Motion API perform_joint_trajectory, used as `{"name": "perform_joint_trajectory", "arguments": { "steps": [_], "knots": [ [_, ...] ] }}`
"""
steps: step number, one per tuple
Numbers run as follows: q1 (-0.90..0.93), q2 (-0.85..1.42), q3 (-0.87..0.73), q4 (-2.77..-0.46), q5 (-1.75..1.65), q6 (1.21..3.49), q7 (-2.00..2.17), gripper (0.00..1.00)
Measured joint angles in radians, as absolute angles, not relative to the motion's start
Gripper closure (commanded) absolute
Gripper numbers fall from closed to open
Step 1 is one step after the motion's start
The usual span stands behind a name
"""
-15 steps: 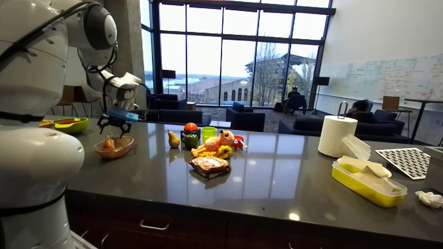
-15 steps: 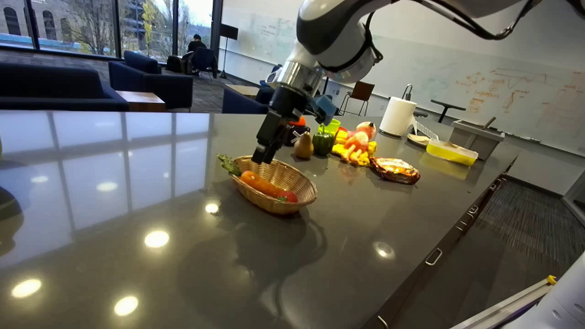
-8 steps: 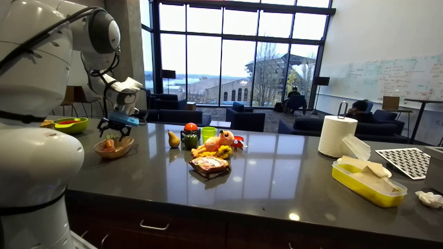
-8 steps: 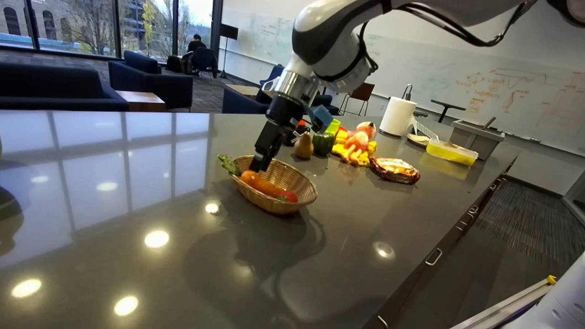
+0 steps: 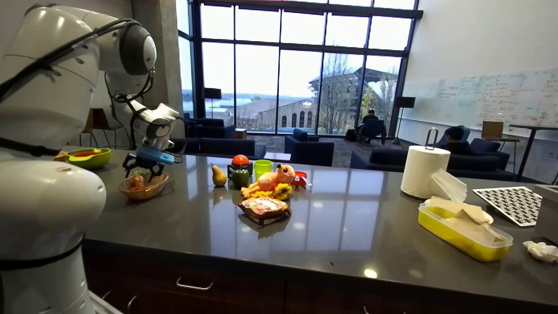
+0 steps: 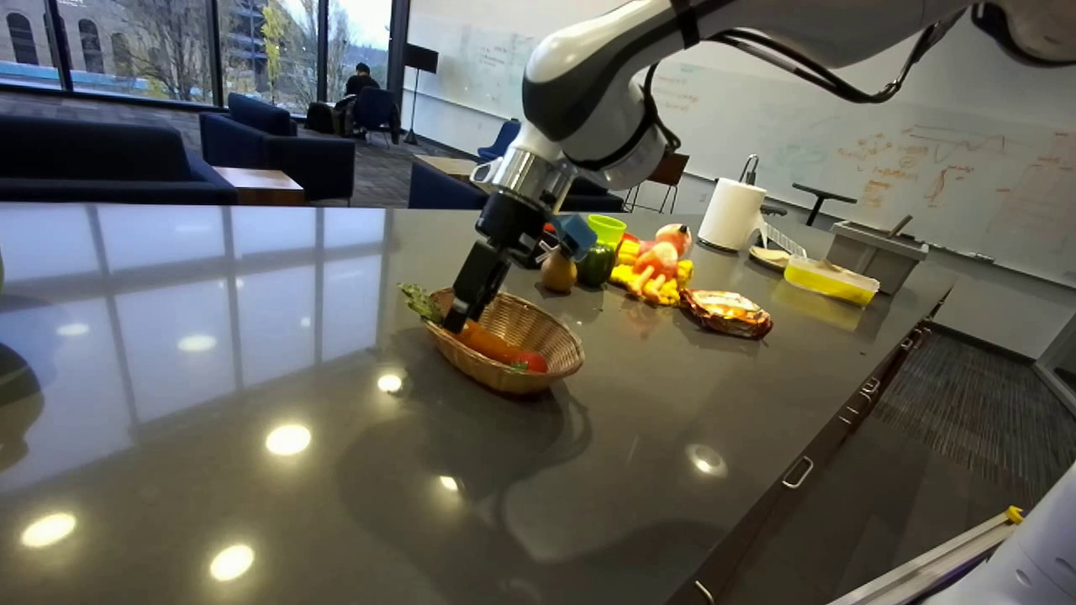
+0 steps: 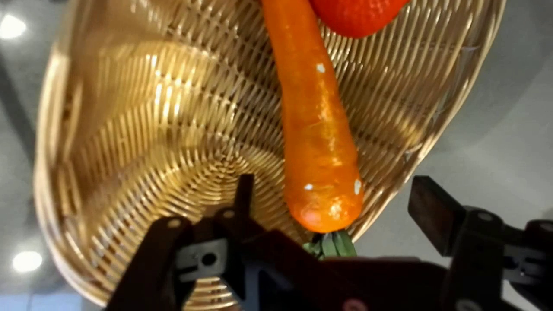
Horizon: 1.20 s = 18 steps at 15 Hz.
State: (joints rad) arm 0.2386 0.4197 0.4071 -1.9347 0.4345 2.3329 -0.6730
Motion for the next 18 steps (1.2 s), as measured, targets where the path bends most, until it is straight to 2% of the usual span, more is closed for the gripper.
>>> {"name": "perform_joint_trajectory", "arguments": {
  "steps": [5,6,18],
  "knots": [
    [0.238,0.432,0.412,-1.918,0.434,2.345,-0.677,0.79],
    [0.237,0.431,0.413,-1.916,0.434,2.350,-0.676,0.83],
    [0.220,0.367,0.412,-1.907,0.433,2.360,-0.579,0.83]
  ]
}}
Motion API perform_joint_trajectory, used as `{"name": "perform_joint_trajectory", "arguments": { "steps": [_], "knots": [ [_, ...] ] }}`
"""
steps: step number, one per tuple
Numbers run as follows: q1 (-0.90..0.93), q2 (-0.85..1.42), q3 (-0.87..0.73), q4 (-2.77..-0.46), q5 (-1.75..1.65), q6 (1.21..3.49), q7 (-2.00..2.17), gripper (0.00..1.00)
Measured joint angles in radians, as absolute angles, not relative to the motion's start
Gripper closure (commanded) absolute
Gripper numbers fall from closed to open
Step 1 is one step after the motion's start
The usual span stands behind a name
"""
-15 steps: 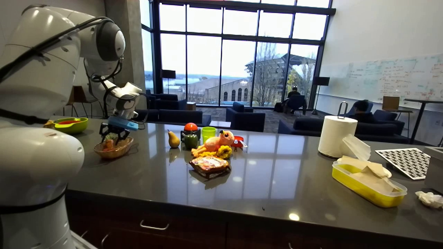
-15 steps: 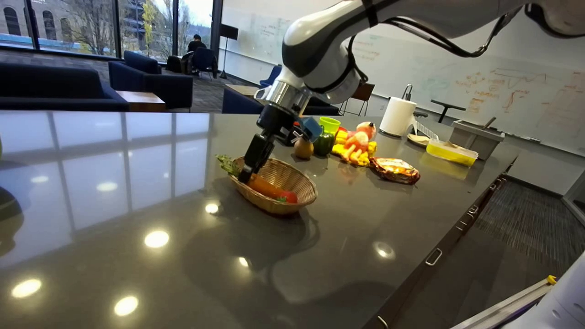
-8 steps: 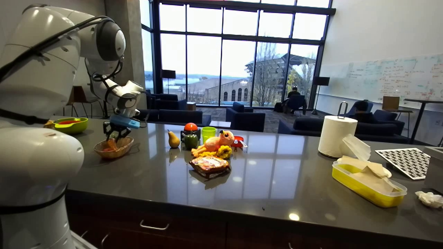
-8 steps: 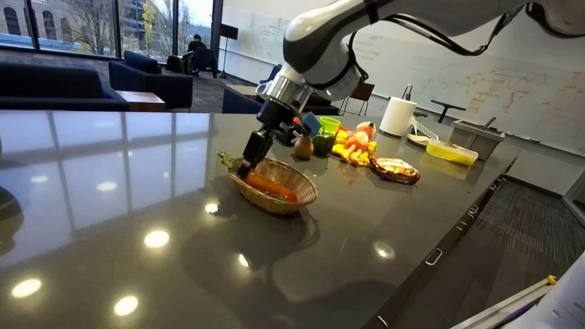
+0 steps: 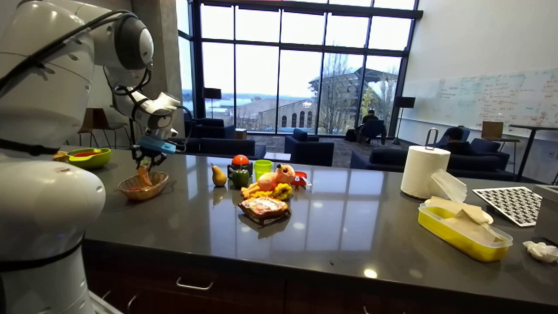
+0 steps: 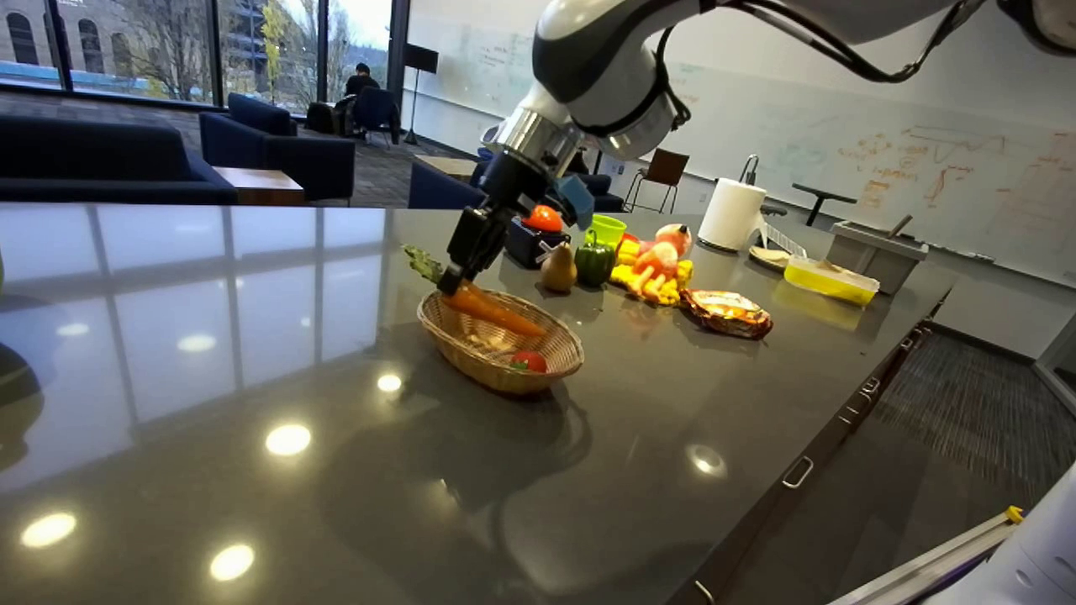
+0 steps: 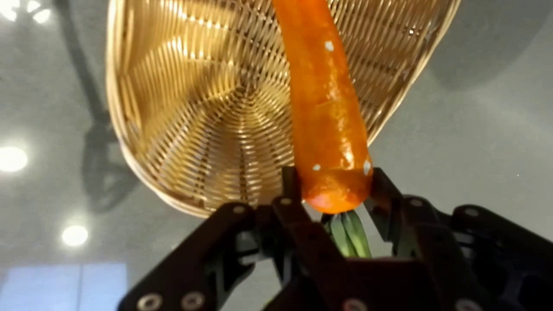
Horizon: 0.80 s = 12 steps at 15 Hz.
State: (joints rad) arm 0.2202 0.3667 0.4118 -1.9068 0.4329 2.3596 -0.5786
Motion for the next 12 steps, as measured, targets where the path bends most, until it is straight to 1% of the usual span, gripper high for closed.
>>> {"name": "perform_joint_trajectory", "arguments": {
  "steps": [5,12],
  "knots": [
    [0.218,0.294,0.406,-1.909,0.409,2.345,-0.560,0.83],
    [0.196,0.226,0.359,-1.937,0.277,2.240,-0.630,0.83]
  ]
}}
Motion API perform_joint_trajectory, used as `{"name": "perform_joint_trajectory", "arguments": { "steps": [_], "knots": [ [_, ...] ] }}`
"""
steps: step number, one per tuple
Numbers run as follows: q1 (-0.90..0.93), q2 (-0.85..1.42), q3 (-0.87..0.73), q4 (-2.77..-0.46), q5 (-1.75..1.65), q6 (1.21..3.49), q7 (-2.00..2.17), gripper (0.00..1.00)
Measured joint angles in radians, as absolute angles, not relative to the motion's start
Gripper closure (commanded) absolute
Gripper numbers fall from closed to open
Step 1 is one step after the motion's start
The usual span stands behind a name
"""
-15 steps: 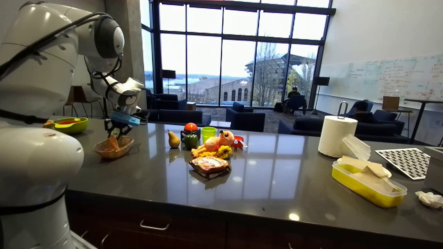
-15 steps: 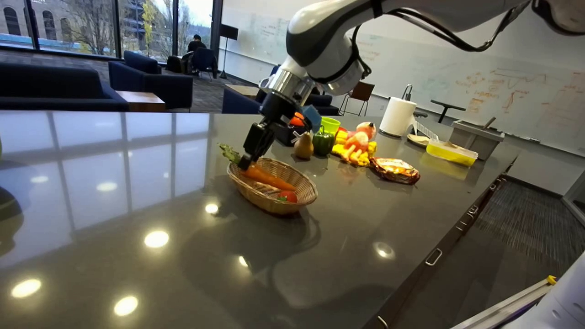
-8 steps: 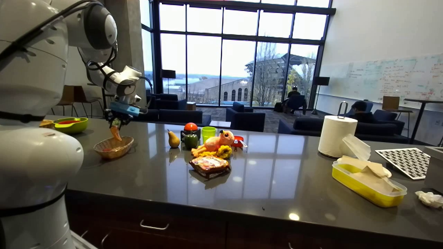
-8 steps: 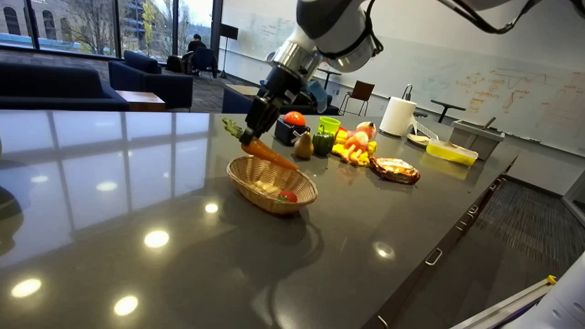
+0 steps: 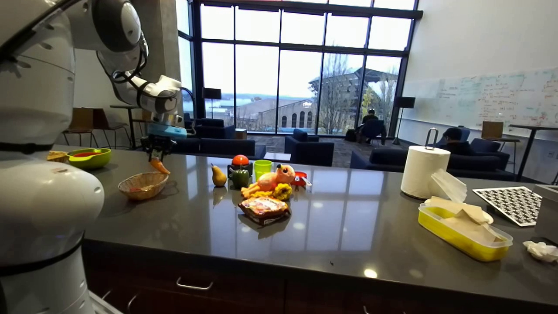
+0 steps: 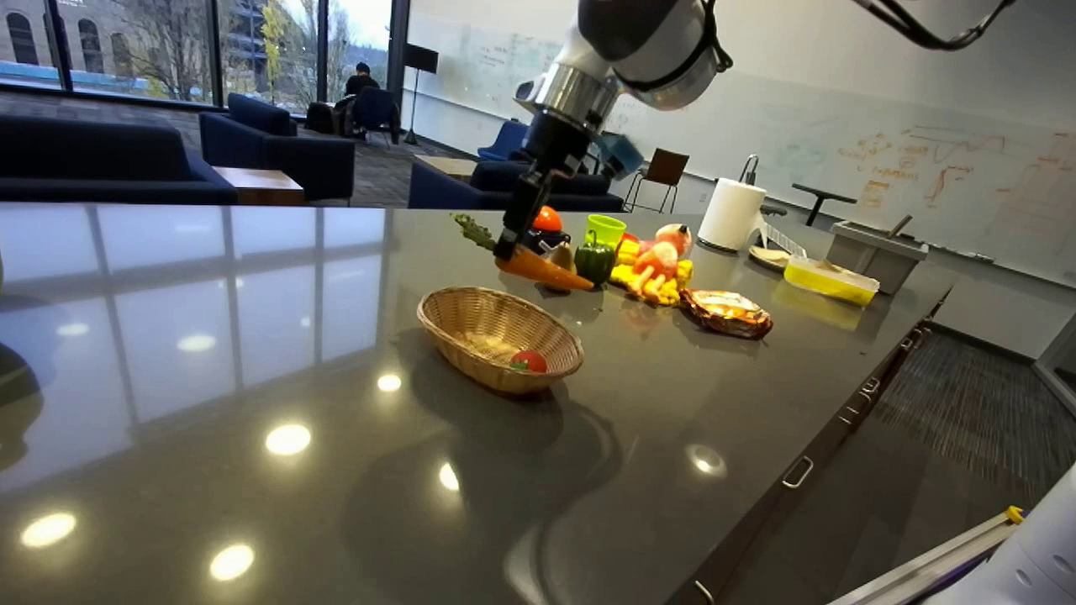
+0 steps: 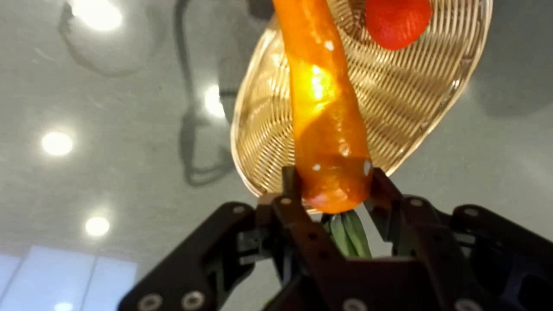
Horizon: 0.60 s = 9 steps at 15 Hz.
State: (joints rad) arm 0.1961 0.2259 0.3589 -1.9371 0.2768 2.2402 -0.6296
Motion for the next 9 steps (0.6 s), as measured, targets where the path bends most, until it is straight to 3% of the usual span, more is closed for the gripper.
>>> {"name": "perform_joint_trajectory", "arguments": {
  "steps": [9],
  "knots": [
    [0.139,0.189,0.259,-1.980,0.164,2.176,-0.831,0.83]
  ]
}}
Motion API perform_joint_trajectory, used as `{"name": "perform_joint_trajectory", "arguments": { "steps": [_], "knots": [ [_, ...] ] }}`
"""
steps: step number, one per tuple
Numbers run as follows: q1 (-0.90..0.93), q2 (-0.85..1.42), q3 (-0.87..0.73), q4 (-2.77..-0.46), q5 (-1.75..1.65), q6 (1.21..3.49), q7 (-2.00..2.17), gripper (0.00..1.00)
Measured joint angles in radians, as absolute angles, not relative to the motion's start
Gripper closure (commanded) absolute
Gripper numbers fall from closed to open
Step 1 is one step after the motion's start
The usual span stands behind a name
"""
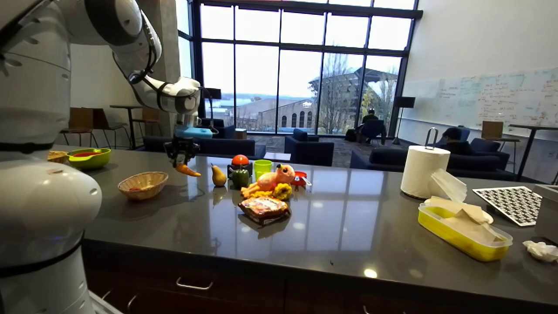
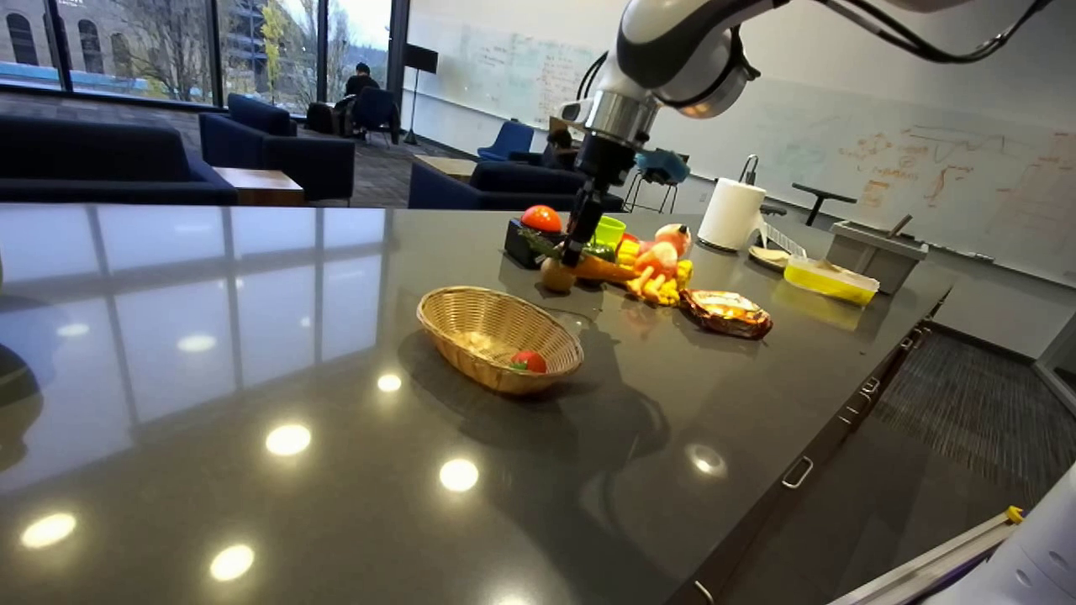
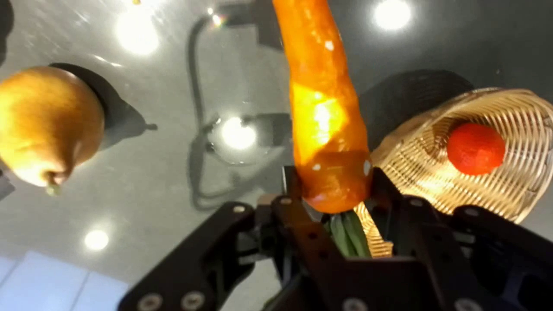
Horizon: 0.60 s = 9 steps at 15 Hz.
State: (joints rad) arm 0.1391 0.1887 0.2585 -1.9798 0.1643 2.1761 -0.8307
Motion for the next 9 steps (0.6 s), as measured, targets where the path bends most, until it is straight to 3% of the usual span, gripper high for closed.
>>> {"name": "perform_joint_trajectory", "arguments": {
  "steps": [9],
  "knots": [
    [0.105,0.194,0.211,-1.982,0.128,2.140,-1.103,0.83]
  ]
}}
